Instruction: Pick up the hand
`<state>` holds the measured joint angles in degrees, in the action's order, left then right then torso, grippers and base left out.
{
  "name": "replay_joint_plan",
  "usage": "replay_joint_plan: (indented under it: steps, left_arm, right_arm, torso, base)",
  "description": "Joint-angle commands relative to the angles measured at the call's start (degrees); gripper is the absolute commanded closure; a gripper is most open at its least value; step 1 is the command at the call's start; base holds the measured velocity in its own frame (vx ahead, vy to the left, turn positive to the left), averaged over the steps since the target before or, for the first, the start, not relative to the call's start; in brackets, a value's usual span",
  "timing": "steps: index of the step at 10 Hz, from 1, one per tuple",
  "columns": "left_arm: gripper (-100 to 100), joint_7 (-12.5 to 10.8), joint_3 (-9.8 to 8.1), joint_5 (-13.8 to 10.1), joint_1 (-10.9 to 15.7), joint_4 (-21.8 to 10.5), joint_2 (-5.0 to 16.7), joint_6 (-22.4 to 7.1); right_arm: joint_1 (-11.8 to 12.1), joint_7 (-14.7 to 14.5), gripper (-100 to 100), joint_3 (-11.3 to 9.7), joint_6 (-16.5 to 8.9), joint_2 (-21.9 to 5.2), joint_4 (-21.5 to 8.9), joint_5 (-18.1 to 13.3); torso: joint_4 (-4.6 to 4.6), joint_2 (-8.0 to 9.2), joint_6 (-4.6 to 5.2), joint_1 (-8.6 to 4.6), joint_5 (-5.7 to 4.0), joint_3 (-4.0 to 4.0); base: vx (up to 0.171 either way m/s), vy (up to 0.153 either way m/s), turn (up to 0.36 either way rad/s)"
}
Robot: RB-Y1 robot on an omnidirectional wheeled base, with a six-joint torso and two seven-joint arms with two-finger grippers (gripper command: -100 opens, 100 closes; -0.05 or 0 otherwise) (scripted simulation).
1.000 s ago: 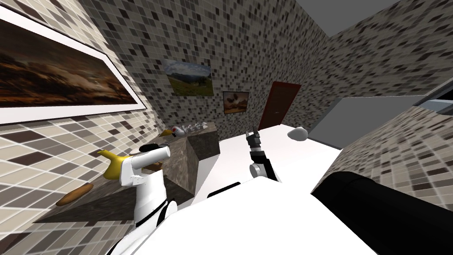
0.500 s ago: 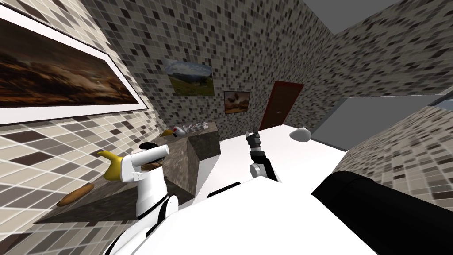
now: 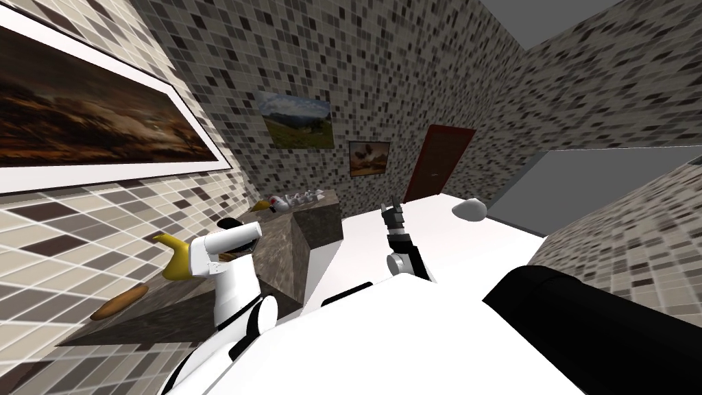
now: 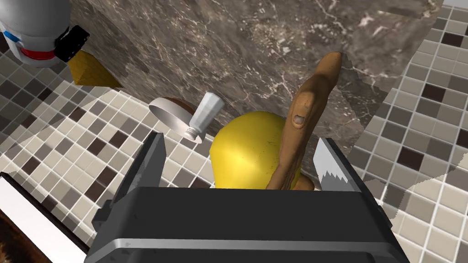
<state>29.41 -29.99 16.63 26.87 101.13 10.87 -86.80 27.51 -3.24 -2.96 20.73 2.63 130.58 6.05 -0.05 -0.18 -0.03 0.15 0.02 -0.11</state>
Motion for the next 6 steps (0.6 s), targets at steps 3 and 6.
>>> replay_joint_plan:
  steps: [3, 6]
  left_arm:
    - [-100, 1.2, -1.56, 1.0, 1.8, -2.4, 0.3, -5.7]
    - [-100, 1.8, -2.43, 1.8, 2.9, -3.9, 0.5, -8.9]
  right_arm:
    - [0.0, 0.0, 0, 0.0, 0.0, 0.0, 0.0, 0.0]
    - [0.0, 0.0, 0, 0.0, 0.0, 0.0, 0.0, 0.0]
  torso:
    - [-0.01, -0.02, 0.00, 0.04, 0.01, -0.01]
    - [0.02, 0.08, 0.00, 0.02, 0.00, 0.04]
  base:
    - [0.050, 0.027, 0.025]
    - [0.026, 0.023, 0.017]
